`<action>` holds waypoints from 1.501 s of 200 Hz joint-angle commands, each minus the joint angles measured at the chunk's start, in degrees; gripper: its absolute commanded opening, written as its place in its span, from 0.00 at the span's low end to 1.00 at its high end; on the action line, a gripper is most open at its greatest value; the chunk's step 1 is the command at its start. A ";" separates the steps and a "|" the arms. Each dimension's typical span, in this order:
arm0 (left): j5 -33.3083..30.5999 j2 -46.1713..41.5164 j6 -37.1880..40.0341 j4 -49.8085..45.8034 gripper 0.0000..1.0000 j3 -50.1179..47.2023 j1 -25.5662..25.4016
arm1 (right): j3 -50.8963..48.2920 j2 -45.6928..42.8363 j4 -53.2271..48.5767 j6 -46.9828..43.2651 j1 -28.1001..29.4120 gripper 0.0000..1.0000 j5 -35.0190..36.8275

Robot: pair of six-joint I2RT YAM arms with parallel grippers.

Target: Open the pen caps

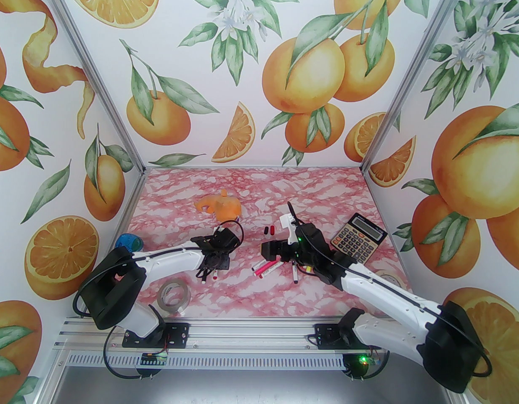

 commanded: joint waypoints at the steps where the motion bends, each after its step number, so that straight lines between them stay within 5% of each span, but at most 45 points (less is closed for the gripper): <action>1: -0.99 0.24 -1.22 -0.51 0.17 1.10 0.25 | -0.22 0.72 0.01 -0.12 0.36 0.92 0.94; 205: -0.61 -8.52 -0.13 -3.06 0.31 4.27 -1.26 | -1.65 -1.55 -1.52 0.07 0.33 0.92 3.86; 300: 29.77 1.56 19.70 15.94 0.36 12.66 -1.68 | 0.14 -6.82 -12.16 -1.45 -0.24 0.92 13.10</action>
